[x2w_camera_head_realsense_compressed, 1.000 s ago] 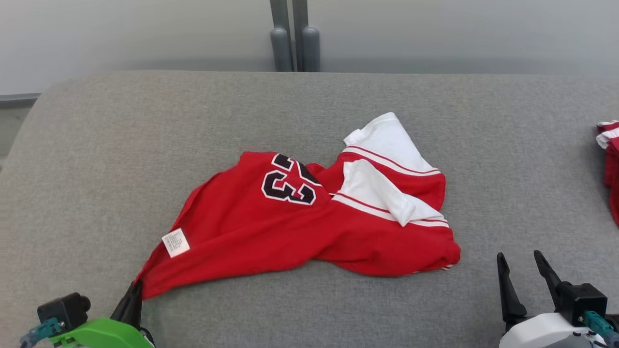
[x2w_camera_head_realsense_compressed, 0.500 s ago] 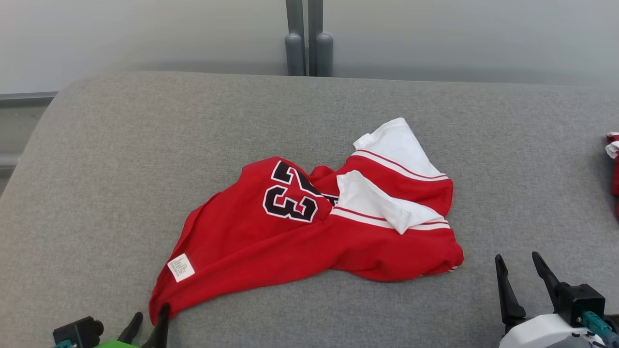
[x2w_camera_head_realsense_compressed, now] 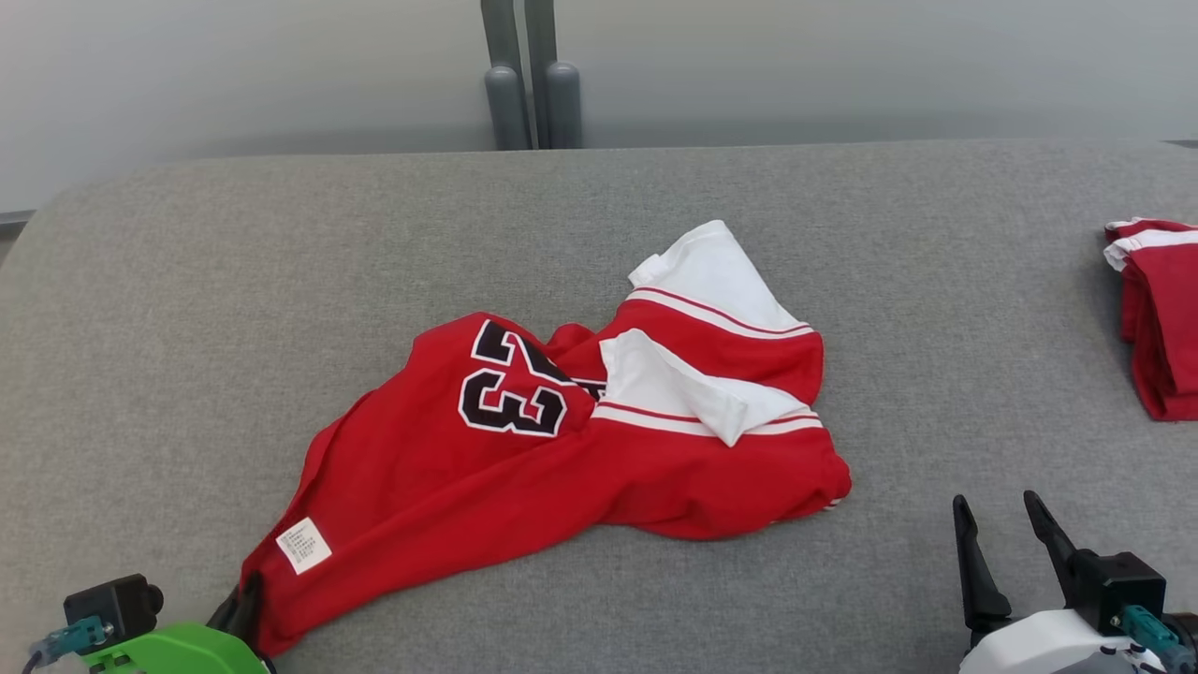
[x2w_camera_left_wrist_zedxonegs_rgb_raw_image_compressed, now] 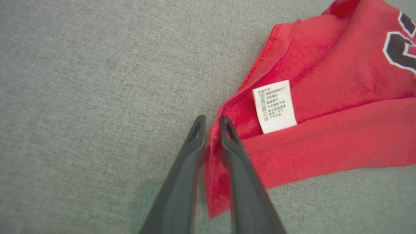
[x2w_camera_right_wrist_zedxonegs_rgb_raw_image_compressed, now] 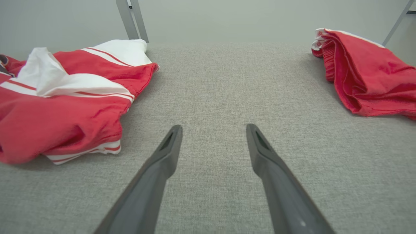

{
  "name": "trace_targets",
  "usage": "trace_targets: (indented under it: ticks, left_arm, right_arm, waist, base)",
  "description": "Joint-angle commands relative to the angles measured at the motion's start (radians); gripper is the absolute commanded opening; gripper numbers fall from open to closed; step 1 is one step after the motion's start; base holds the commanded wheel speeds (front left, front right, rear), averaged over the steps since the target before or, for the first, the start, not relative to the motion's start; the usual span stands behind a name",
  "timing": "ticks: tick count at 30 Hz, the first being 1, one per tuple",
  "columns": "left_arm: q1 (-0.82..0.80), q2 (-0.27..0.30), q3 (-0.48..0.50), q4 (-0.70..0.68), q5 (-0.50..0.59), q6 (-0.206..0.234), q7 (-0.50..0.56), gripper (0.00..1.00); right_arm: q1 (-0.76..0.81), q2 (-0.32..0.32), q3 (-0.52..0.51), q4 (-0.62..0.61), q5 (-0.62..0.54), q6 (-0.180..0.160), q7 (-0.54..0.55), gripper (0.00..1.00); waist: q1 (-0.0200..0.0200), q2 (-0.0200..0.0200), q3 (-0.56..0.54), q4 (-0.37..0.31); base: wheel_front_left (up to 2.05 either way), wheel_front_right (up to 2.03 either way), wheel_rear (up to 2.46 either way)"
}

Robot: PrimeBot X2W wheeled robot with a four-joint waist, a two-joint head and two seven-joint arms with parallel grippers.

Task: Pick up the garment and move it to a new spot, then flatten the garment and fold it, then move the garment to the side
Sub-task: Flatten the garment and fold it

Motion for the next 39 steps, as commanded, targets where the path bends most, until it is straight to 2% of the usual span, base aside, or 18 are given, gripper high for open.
trace_targets:
  ticks: [1, 7, 15, 19, 23, 25, 31, 35, 39]
  left_arm:
    - [-0.003, 0.013, 0.007, -0.01, -0.008, 0.01, 0.008, 0.0]
    - [0.005, 0.039, 0.036, -0.085, -0.035, 0.005, 0.008, 0.0]
    - [-0.16, 0.062, 0.061, -0.219, -0.048, 0.017, 0.106, 0.0]
    - [-0.303, 0.03, 0.059, -0.235, -0.039, 0.026, 0.161, 0.0]
    - [-0.465, -0.014, 0.031, -0.21, 0.003, 0.023, 0.209, 0.0]
    - [-0.549, -0.05, 0.019, -0.19, 0.028, 0.007, 0.211, 0.0]
    - [-0.752, -0.152, -0.026, -0.098, 0.119, -0.099, 0.133, 0.0]
    - [-0.774, -0.165, -0.028, -0.071, 0.134, -0.139, 0.09, 0.0]
    - [-0.679, -0.127, -0.029, -0.105, 0.094, -0.17, 0.081, 0.0]
  right_arm:
    - [-0.001, 0.002, -0.004, 0.001, 0.004, 0.0, 0.0, 1.0]
    - [0.011, 0.008, -0.007, 0.002, 0.004, 0.0, 0.0, 1.0]
    - [-0.021, 0.004, 0.008, 0.006, 0.003, 0.0, 0.0, 1.0]
    - [-0.033, -0.001, 0.023, 0.014, 0.004, 0.0, 0.0, 1.0]
    - [-0.052, 0.003, 0.033, 0.02, 0.008, 0.0, 0.0, 1.0]
    - [-0.055, 0.005, 0.031, 0.025, 0.011, 0.0, 0.0, 1.0]
    - [-0.036, 0.016, 0.024, 0.03, 0.013, 0.0, 0.0, 1.0]
    - [-0.027, 0.024, 0.012, 0.029, 0.016, 0.0, 0.0, 1.0]
    - [-0.015, 0.018, 0.003, 0.025, 0.009, 0.0, 0.0, 1.0]
  waist:
    - [-0.0001, 0.0, -0.001, -0.013]
    - [-0.0001, 0.0, -0.004, -0.02]
    - [-0.0001, 0.0, -0.016, -0.038]
    - [-0.0001, 0.0, -0.02, -0.072]
    - [-0.0001, 0.0, -0.018, -0.134]
    - [-0.0001, 0.0, -0.016, -0.16]
    - [-0.0001, 0.0, -0.005, -0.182]
    - [-0.0001, 0.0, -0.006, -0.159]
    - [-0.0001, 0.0, -0.014, -0.103]
  base:
    - [0.0, 0.0, 0.0]
    - [0.0, 0.0, 0.0]
    - [0.0, 0.0, 0.0]
    - [0.0, 0.0, 0.0]
    - [0.0, 0.0, 0.0]
    - [0.0, 0.0, 0.0]
    - [0.0, 0.0, 0.0]
    - [0.0, 0.0, 0.0]
    - [0.0, 0.0, 0.0]
